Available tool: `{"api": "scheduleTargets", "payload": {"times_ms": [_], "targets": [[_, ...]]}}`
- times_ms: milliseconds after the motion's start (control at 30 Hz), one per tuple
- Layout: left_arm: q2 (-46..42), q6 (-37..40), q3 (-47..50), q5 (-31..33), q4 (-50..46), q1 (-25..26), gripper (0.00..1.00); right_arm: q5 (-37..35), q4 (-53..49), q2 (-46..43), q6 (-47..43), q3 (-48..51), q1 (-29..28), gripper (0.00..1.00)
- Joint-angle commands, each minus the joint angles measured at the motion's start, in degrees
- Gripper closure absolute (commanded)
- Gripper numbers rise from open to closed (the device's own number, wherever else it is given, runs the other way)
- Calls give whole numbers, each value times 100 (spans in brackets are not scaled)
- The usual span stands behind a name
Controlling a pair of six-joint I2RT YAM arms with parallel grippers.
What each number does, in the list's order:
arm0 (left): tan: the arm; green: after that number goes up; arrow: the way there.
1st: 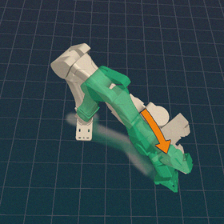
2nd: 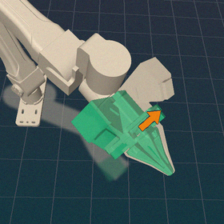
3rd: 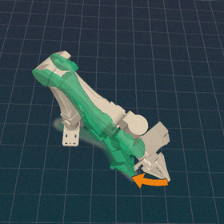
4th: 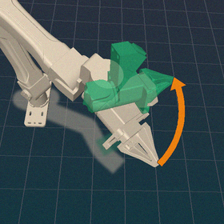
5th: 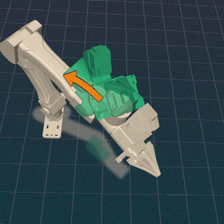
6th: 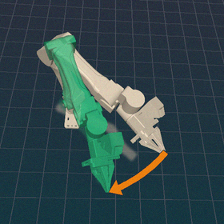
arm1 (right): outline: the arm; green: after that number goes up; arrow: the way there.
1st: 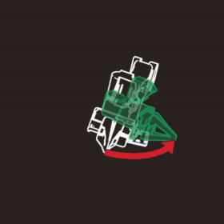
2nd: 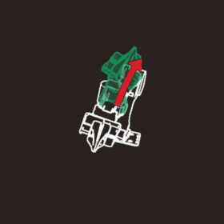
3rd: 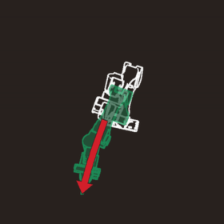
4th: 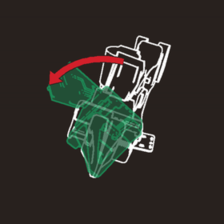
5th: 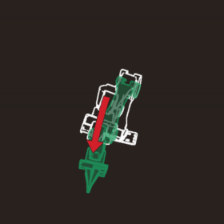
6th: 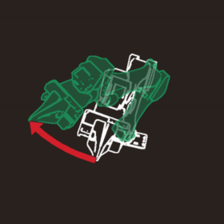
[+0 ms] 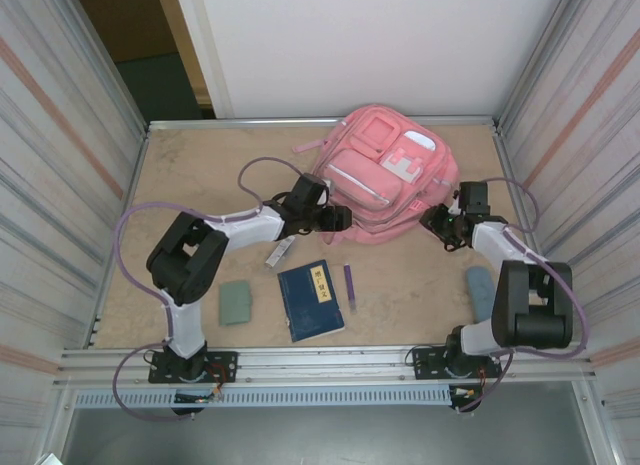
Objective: Pack the student bag
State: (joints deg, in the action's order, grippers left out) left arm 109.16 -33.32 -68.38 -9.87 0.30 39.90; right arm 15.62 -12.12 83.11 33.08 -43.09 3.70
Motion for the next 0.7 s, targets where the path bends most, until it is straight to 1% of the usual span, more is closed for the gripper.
{"api": "scheduleTargets", "payload": {"times_ms": [0,100,133,200,300,367,467,567,667], "targets": [[176,-289,-156,169,-282,62,32,-74,22,564,-342,-331,78,69],[269,-217,-295,397,-578,64,37,-166,-30,962,-506,-608,112,70],[280,-166,-320,518,-686,62,40,-259,-63,1076,-564,-708,126,70],[260,-68,-305,664,-735,62,48,-167,-134,1265,-647,-917,183,69],[202,67,-235,668,-750,53,58,-126,-441,1526,-762,-1293,184,68],[172,93,-202,653,-778,53,60,-259,-637,1683,-873,-1506,168,68],[92,43,-103,627,-825,53,59,-193,-851,1965,-1107,-1770,170,67],[-94,-173,-19,674,-1032,50,45,-106,-1025,2153,-1242,-1904,176,69],[-338,-465,108,933,-1224,45,41,-24,-1078,2224,-1270,-1938,174,69]]}}
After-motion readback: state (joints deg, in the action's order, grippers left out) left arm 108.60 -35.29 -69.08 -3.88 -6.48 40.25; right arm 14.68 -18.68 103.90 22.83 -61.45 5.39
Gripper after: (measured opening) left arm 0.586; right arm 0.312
